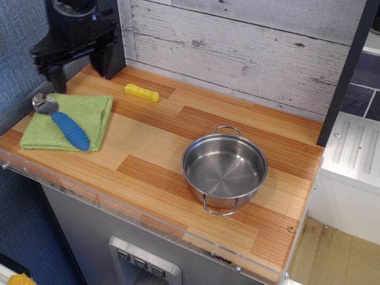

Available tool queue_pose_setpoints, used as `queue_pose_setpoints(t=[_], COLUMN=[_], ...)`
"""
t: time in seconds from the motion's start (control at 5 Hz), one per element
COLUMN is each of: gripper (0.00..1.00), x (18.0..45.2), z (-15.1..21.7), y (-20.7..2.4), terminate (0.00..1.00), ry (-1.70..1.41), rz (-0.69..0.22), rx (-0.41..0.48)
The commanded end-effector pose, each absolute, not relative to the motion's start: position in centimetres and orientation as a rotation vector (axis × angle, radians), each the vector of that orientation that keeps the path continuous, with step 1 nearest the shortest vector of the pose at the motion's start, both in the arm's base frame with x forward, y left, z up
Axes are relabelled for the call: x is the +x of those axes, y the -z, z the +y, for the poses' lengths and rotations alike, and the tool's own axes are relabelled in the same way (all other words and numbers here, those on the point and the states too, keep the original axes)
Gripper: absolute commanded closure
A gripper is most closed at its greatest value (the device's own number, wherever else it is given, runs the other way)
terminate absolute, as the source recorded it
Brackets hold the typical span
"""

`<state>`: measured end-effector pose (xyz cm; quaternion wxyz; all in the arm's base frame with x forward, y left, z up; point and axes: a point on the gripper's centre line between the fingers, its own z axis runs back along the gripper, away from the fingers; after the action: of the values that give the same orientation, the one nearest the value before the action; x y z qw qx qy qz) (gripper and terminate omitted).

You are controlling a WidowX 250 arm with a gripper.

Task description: Move the blue spoon so that it forms a lie with the fry.

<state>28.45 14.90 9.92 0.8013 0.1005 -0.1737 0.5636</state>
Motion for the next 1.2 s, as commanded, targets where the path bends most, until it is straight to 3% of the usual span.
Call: queue_pose_setpoints(t=[0.0, 0.4, 1.0], gripper=[0.0, 0.0, 0.0], x=[25.8, 26.0, 27.3], z=[16.5, 16.9, 17.5], y=[-9.5, -5.8, -3.5], terminate=[0.0, 0.0, 0.0], ry=[-1.223, -1.237, -1.207], rz=[-0.393, -0.339, -0.311], rx=[0.261, 0.254, 0.271])
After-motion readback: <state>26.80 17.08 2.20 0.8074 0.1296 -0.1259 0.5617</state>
